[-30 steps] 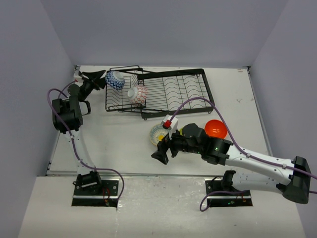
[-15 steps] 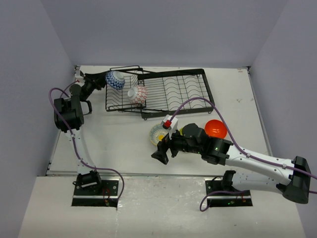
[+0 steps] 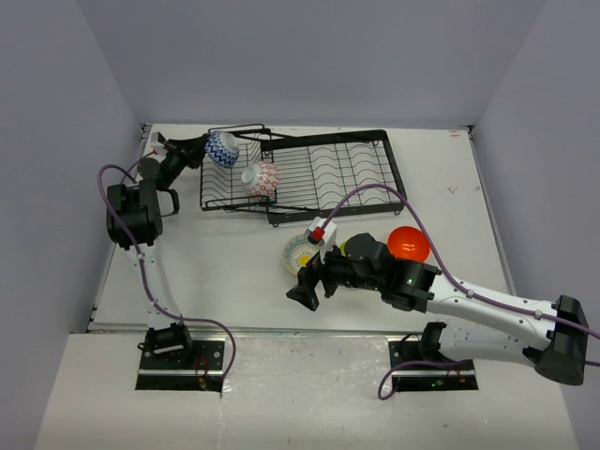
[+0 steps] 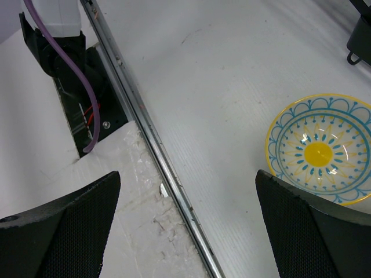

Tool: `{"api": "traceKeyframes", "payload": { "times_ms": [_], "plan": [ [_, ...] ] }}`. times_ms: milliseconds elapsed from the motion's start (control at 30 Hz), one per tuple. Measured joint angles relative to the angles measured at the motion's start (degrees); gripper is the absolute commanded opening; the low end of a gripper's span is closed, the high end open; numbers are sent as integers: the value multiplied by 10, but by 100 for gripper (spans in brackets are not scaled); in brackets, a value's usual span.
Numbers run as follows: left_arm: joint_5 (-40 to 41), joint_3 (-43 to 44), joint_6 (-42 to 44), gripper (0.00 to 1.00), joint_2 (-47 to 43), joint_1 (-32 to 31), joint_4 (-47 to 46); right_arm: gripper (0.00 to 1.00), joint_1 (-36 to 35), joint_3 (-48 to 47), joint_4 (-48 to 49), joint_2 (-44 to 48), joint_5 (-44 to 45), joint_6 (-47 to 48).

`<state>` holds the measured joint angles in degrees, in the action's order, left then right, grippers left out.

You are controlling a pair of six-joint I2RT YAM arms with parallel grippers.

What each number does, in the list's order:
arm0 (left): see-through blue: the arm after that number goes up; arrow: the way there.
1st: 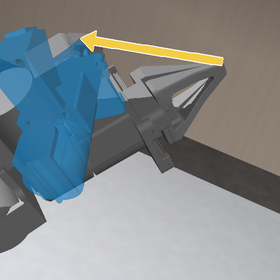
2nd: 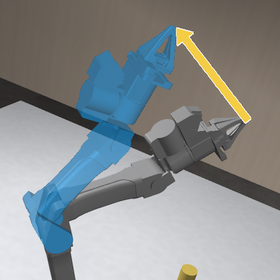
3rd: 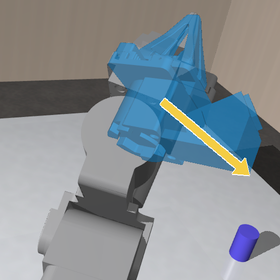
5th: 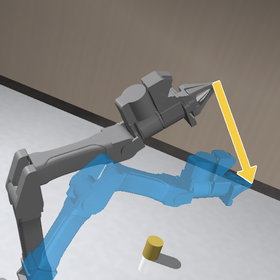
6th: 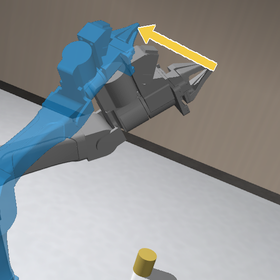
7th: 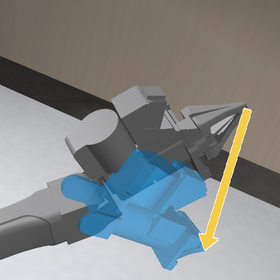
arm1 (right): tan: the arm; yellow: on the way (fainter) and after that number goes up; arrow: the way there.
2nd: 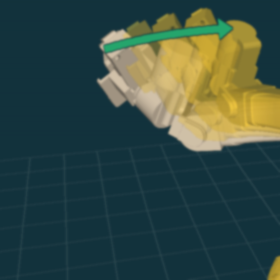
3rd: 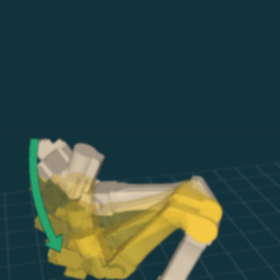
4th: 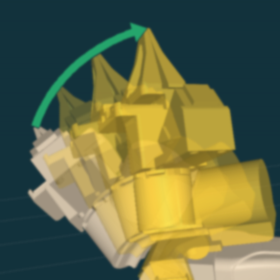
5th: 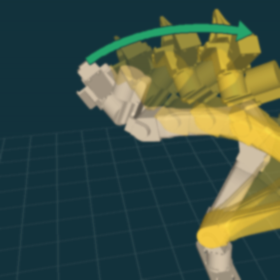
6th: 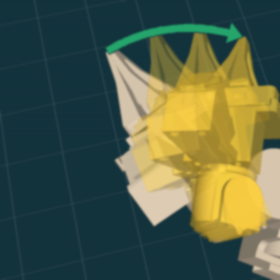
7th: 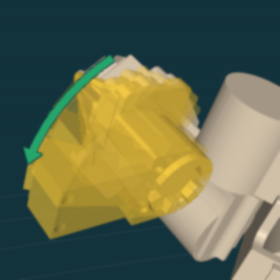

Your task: Unload the bowls from the dish rack

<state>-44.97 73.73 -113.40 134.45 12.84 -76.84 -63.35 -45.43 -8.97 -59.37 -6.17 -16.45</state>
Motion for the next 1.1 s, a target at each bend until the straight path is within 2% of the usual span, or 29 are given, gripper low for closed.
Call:
{"api": "traceKeyframes", "payload": {
  "times_ms": [467, 733, 967, 1033, 1100],
  "plan": [
    [17, 23, -10, 0, -20, -34, 21, 99, 0, 0, 0, 3, 6, 0],
    [15, 106, -10, 0, -55, -65, 32, 99, 0, 0, -1, 12, 7, 0],
    [0, 138, -6, 0, -132, -64, 34, 99, 0, 0, 0, 20, 24, 0],
    [-24, 134, 27, 0, -173, -63, 45, 99, 0, 1, -1, 28, 38, -3],
    [-51, 101, 99, 0, -249, -63, 62, 99, 0, 2, -1, 41, 58, -9]
  ]
}}
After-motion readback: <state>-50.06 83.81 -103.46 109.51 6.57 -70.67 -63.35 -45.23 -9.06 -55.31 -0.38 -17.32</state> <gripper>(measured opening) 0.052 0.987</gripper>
